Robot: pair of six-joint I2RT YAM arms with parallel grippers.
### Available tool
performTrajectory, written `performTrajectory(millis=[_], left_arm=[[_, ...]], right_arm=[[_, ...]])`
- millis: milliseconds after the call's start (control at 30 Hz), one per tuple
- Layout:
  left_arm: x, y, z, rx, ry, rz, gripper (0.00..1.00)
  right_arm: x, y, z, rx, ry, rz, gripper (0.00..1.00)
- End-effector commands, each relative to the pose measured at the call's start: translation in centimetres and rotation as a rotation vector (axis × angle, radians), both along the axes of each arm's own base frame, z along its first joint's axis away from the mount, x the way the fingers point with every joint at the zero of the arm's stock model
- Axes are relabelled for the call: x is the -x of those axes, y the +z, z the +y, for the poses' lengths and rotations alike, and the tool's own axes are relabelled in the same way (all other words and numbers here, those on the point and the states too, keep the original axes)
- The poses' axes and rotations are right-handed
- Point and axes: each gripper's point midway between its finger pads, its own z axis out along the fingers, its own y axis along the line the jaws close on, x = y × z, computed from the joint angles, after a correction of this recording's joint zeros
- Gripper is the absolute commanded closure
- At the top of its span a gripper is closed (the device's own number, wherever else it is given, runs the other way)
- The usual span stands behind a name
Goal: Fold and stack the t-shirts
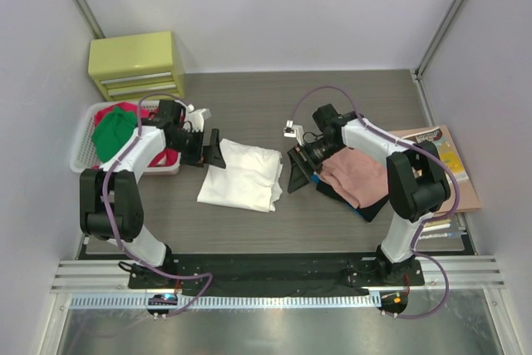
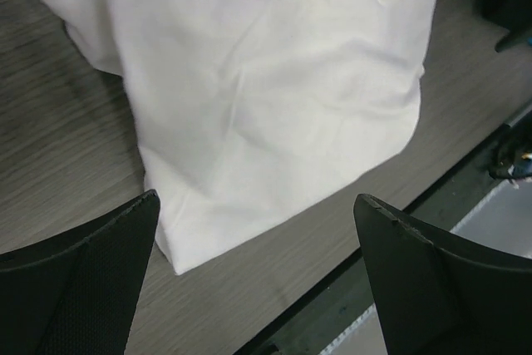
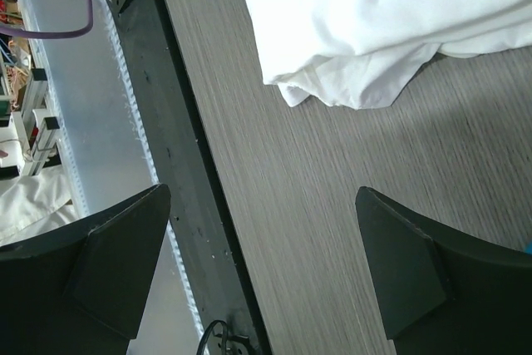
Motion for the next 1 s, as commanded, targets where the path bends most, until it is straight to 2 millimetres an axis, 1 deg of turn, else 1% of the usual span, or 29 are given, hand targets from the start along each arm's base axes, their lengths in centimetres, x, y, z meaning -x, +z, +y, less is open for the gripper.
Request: performTrajectory(millis=[0,33,100,133,233,333,367,433,467,533,567,600,633,667,733,767,900,933,967], left_arm=[[-3.1,-0.5,1.8,-0.133,0.113,-0.067,0.0],[-3.1,-0.7,1.8,-0.135,0.116,-0.059,0.0],[-3.3,-1.9,2.4,-0.181,0.128,-0.043,0.0],[-3.4,-2.3,2.4,-0.183,0.127,-0.033,0.0],[-3.6,-3.3,1.8,-0.165,0.122,0.009,0.0],[-4.1,-4.4,1.9,-0.187,0.121,0.023,0.0],[-4.2,-4.8,1.9,-0.189,0.122,0.03,0.0],[-4.5,-5.5,2.1,-0.202,0.128,0.044,0.0],[-4.5,-5.7,2.2,-0.211,0.13,0.047,0.0],[-4.9,-5.9,3.1,-0.26,0.14,0.025,0.0],[-4.8,-5.9,3.2,-0.265,0.142,0.014,0.0],[-4.8,-5.7,3.3,-0.266,0.141,-0.003,0.0],[-5.0,-4.9,3.3,-0.267,0.157,-0.032,0.0],[-4.9,-4.9,3.3,-0.258,0.162,-0.048,0.0],[-4.9,-4.7,2.9,-0.233,0.161,-0.054,0.0],[-4.9,-4.9,2.4,-0.204,0.146,-0.04,0.0],[-4.6,-5.8,0.8,-0.13,0.107,0.029,0.0],[-4.6,-5.9,0.4,-0.113,0.099,0.039,0.0],[-4.3,-6.1,-0.2,-0.071,0.083,0.064,0.0]], right_arm=[[-0.4,0.3,0.9,-0.051,0.03,-0.049,0.0],[-0.5,-0.4,1.1,-0.049,0.034,-0.029,0.0],[-0.8,-0.6,1.6,-0.066,0.044,-0.016,0.0],[-0.8,-1.4,1.9,-0.065,0.049,0.012,0.0],[-1.0,-2.2,2.5,-0.074,0.062,0.033,0.0],[-1.0,-3.0,3.0,-0.093,0.077,0.052,0.0],[-1.0,-3.6,3.0,-0.09,0.077,0.069,0.0],[-1.2,-4.0,3.1,-0.092,0.082,0.072,0.0],[-1.2,-4.5,3.1,-0.086,0.083,0.081,0.0],[-1.3,-4.7,3.1,-0.085,0.086,0.079,0.0],[-1.2,-4.8,3.0,-0.085,0.089,0.078,0.0],[-1.2,-4.8,3.0,-0.088,0.09,0.077,0.0],[-1.0,-4.7,3.0,-0.091,0.092,0.075,0.0],[-1.0,-4.6,3.0,-0.094,0.094,0.07,0.0],[-1.4,-4.3,3.2,-0.108,0.09,0.044,0.0],[-1.6,-4.3,3.3,-0.108,0.084,0.045,0.0],[-2.6,-4.8,3.9,-0.11,0.054,0.042,0.0],[-3.1,-5.1,4.2,-0.115,0.04,0.013,0.0],[-3.4,-5.2,4.2,-0.105,0.016,0.016,0.0]])
